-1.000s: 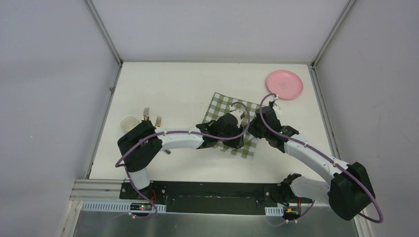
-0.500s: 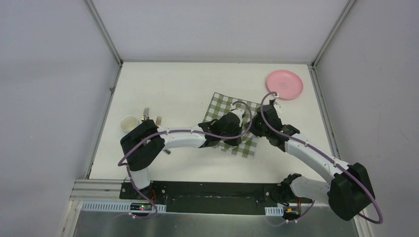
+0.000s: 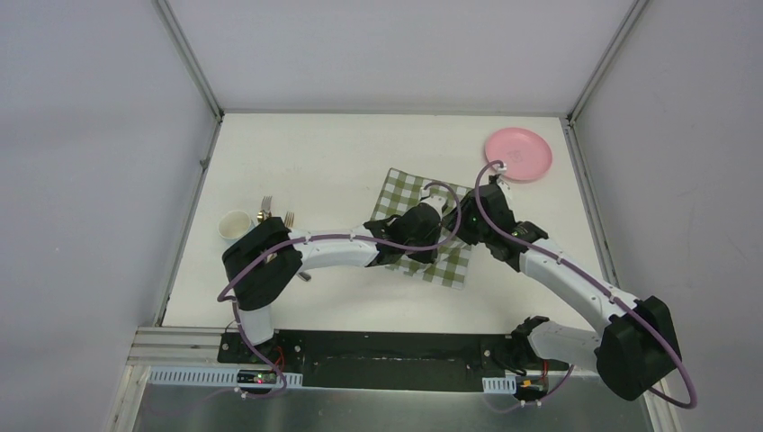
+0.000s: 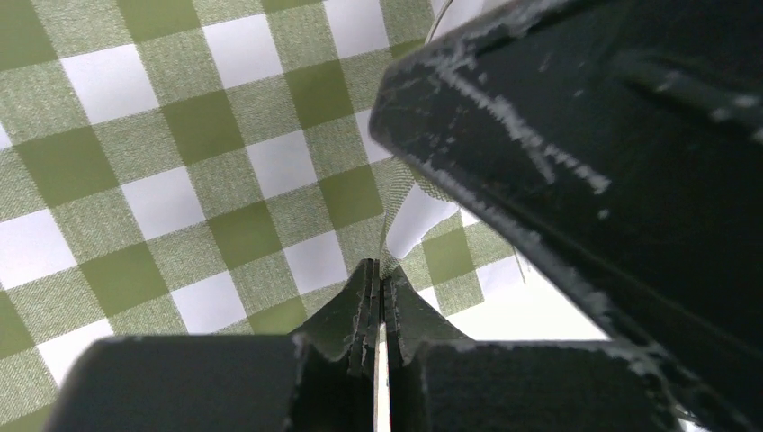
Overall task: Set the dinner table for one person
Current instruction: Flatten out the napkin at the center of the board.
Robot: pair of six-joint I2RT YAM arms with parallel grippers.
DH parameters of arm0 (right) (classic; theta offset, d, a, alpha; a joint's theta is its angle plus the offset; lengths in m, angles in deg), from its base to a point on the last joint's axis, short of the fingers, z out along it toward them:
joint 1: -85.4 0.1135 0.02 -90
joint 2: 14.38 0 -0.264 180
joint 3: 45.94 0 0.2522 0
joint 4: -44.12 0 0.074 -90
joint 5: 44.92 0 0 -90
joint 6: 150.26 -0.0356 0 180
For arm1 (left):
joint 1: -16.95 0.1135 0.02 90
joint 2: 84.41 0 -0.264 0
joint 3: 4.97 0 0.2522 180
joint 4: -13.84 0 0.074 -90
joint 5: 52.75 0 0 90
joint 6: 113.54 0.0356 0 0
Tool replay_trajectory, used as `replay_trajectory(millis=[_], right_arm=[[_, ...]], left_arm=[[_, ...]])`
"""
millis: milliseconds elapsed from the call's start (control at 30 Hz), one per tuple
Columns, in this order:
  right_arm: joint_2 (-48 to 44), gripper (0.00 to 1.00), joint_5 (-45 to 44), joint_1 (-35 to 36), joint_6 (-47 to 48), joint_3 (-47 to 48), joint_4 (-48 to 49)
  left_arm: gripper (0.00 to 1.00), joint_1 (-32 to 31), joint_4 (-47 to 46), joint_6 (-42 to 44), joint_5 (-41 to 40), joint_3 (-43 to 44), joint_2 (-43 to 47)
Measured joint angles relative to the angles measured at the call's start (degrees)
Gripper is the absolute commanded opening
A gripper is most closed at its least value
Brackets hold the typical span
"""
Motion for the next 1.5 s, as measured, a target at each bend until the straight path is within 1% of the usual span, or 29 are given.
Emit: replay_trajectory(millis=[67, 233, 400, 567, 900, 1233, 1500], right_arm=[[0.39, 0.46, 0.24, -0.22, 0.85, 1.03, -0.28], [1.40, 0.51, 1.57, -2.64, 2.34, 2.43, -0.83], [0.72, 0.52, 1.97, -7.19, 2.69, 2.01, -2.08], [-3.23, 0.53, 1.51, -11.08, 2.08, -1.88, -3.08], [-3.76, 0.58, 1.79, -12.15, -0.44, -6.82, -3.72], [-1.16, 0.62, 1.64, -13.55, -2.10, -8.02, -0.55], [3.65, 0.62, 1.70, -16.55, -2.08, -7.67, 2.16]], left_arm=[[0.00, 0.00, 0.48, 0.11, -0.63, 0.13, 0.02], [0.00, 0.00, 1.84, 0.37, -1.01, 0.15, 0.74], [0.00, 0.02, 2.99, 0.48, -2.21, 0.15, 2.01], [0.00, 0.02, 3.21, 0.61, -3.93, 0.13, 4.76], [0.00, 0.00, 3.89, 1.38, -5.25, 0.13, 6.01], [0.00, 0.00, 3.87, 1.33, -5.22, -0.57, 6.29], [0.00, -0.37, 3.82, 1.20, -5.22, -1.62, 7.23]])
